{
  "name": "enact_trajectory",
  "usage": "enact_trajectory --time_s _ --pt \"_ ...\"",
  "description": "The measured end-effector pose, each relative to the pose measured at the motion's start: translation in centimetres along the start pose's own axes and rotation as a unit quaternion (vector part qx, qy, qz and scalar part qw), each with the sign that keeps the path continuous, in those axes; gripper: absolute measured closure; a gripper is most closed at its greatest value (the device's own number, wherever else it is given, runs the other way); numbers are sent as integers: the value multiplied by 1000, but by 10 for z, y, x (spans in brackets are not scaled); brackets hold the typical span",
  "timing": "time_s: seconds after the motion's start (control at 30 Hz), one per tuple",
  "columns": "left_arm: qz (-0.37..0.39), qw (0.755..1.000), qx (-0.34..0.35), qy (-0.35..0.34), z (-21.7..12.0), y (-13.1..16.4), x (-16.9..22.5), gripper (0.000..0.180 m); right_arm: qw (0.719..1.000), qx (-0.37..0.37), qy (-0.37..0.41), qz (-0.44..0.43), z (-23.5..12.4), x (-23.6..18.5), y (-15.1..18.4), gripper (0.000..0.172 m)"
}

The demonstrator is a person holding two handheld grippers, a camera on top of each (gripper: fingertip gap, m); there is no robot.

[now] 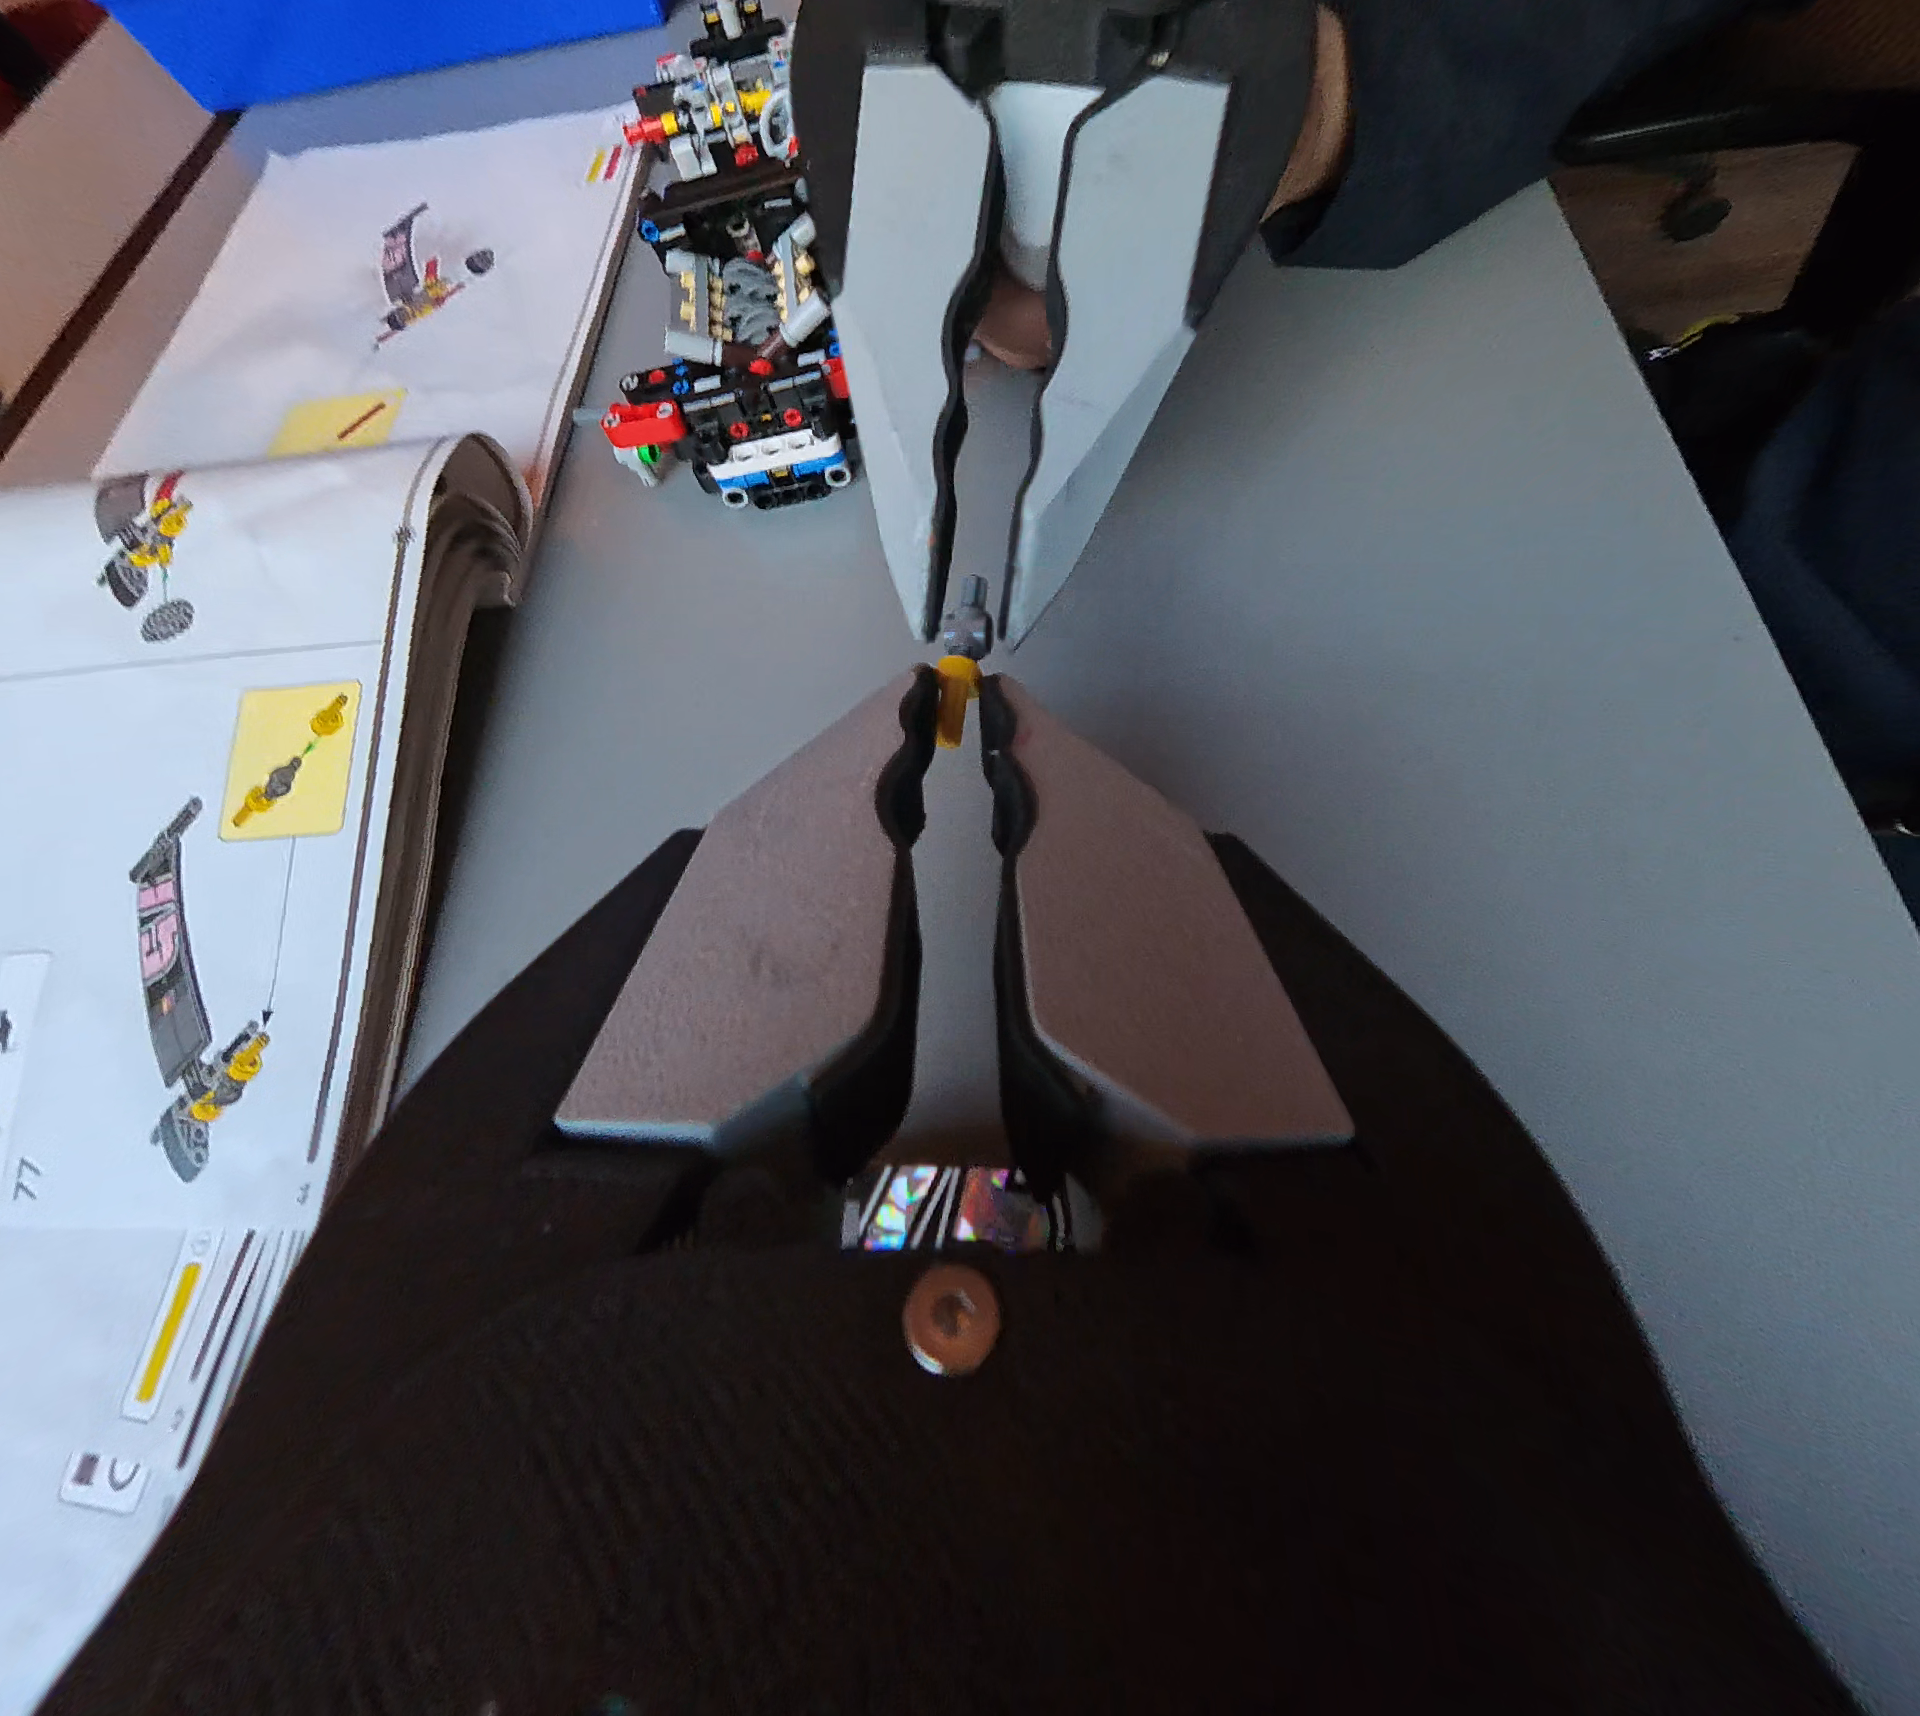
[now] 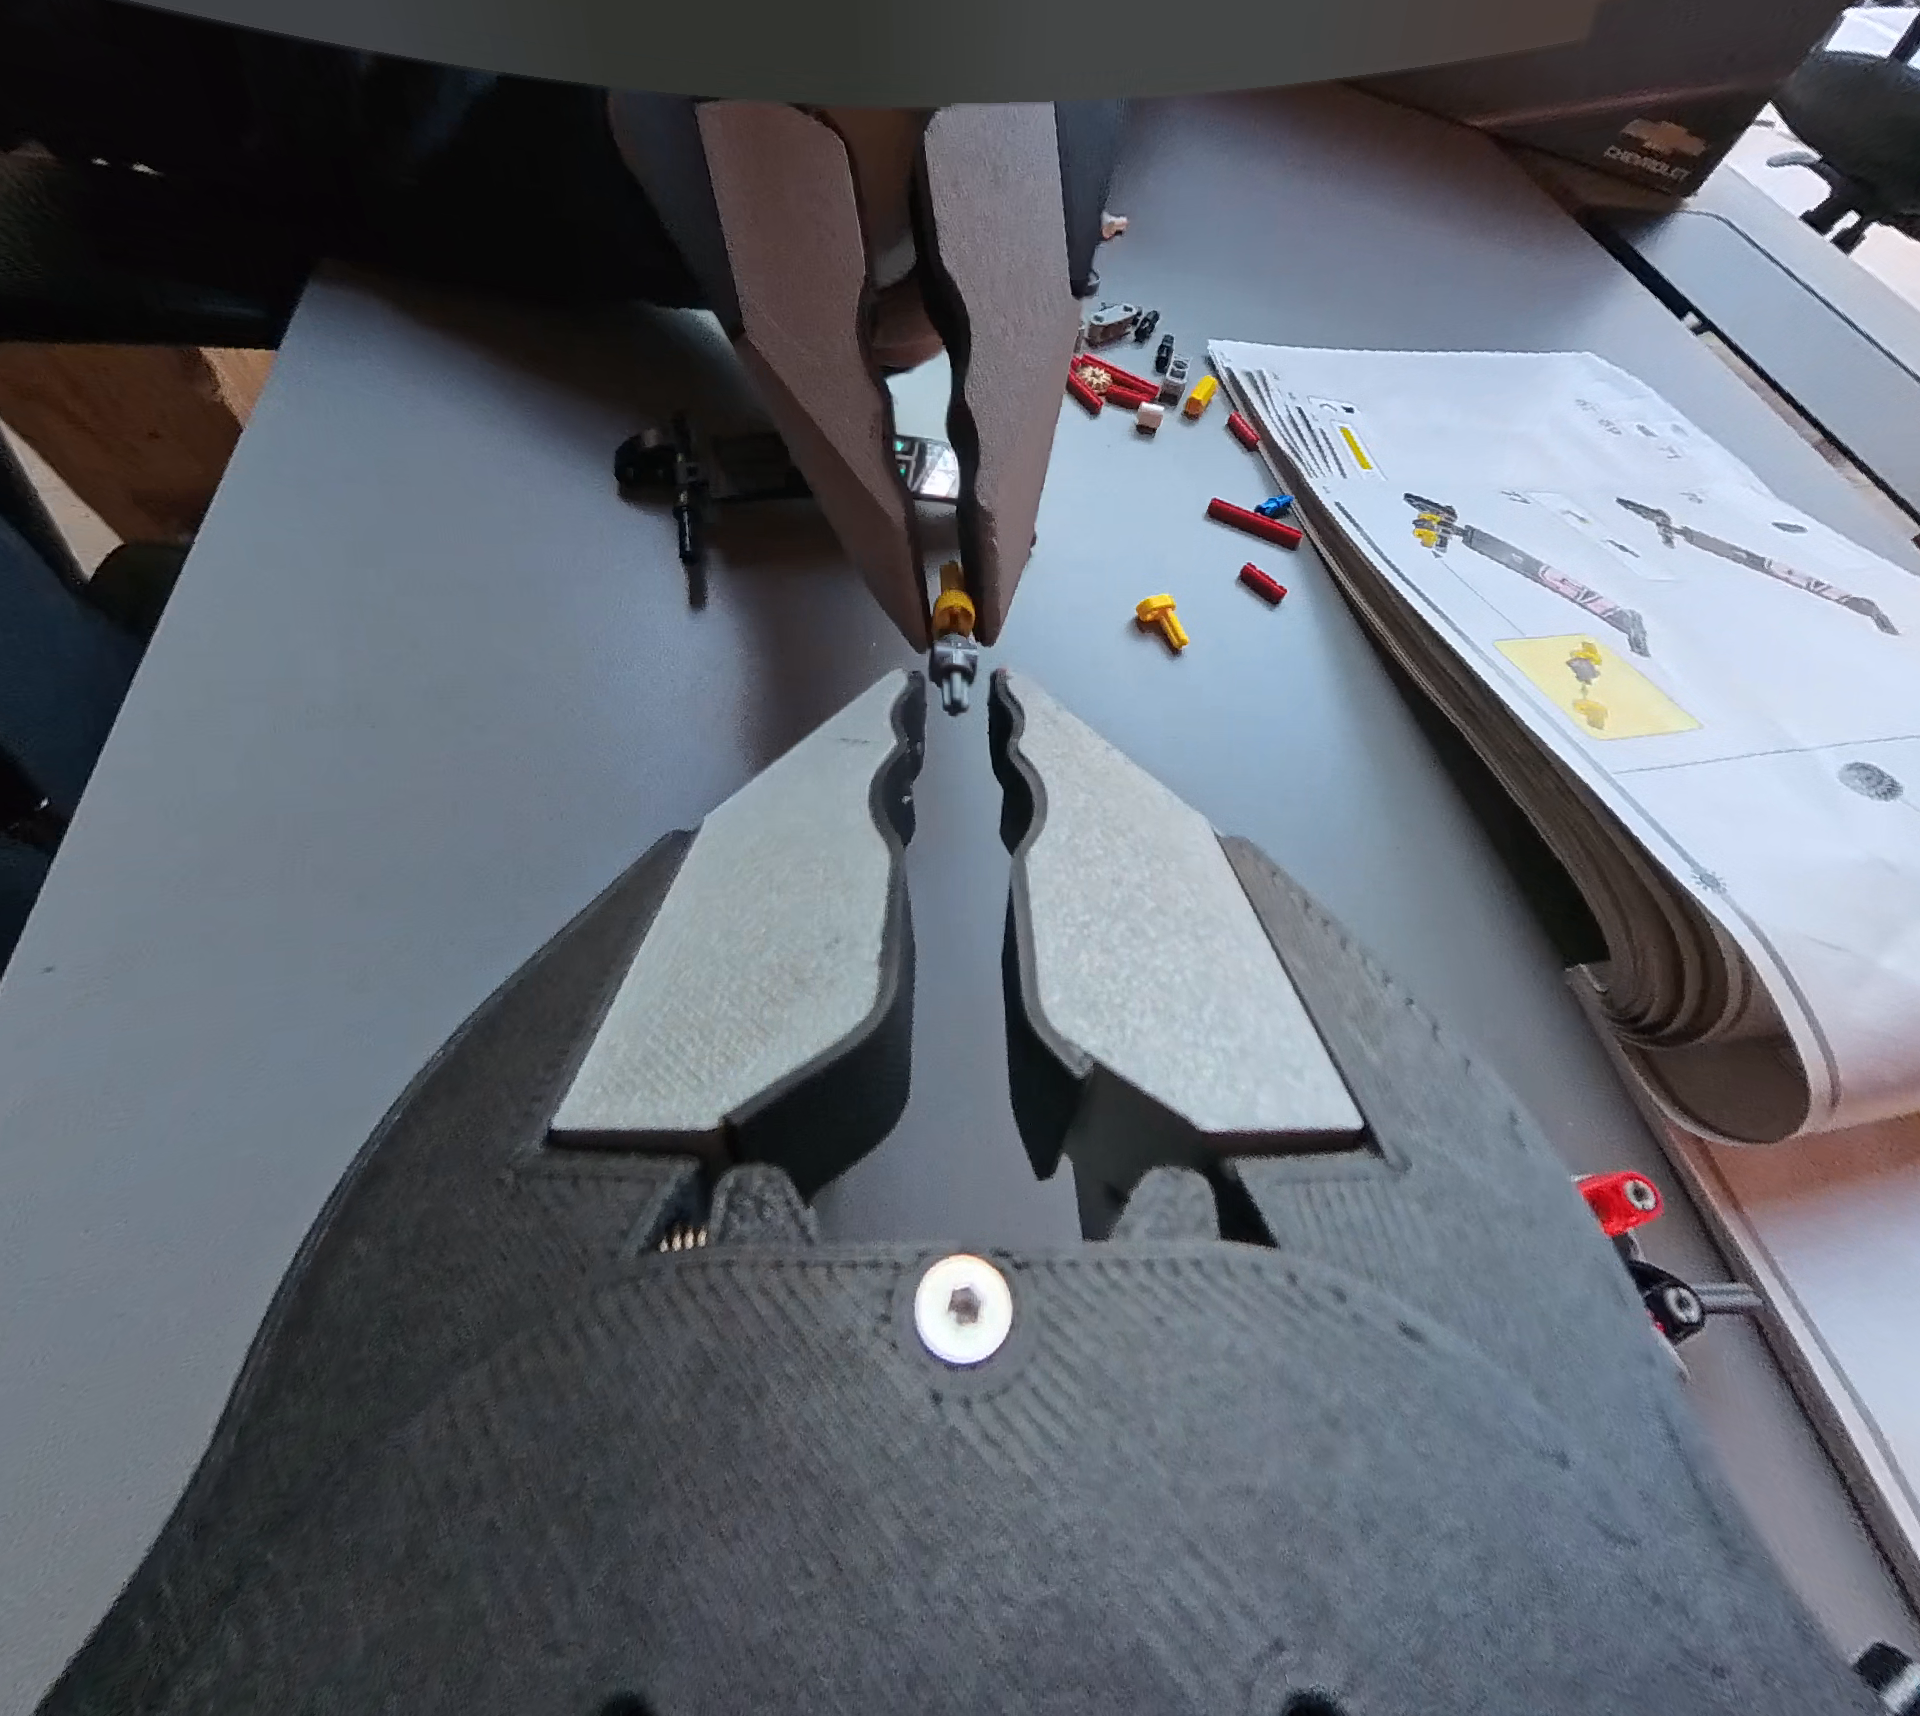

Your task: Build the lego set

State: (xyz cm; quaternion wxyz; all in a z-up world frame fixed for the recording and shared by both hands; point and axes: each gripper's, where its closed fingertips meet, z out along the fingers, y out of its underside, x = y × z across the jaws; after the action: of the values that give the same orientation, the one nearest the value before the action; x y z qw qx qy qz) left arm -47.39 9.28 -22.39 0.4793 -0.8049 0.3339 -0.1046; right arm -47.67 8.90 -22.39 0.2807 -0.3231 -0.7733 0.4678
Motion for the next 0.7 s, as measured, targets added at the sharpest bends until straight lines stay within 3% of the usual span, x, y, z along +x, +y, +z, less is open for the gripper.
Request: enact_trajectory --time_s 0.1,0.7 --pt "10 1000 4 -3 0 -2 1 175 1000 -14 2 -9 1 -1 4 170" --pt "-5 1000 -20 0 4 7 2 176 1000 -11 -3 -4 0 -1 4 168"
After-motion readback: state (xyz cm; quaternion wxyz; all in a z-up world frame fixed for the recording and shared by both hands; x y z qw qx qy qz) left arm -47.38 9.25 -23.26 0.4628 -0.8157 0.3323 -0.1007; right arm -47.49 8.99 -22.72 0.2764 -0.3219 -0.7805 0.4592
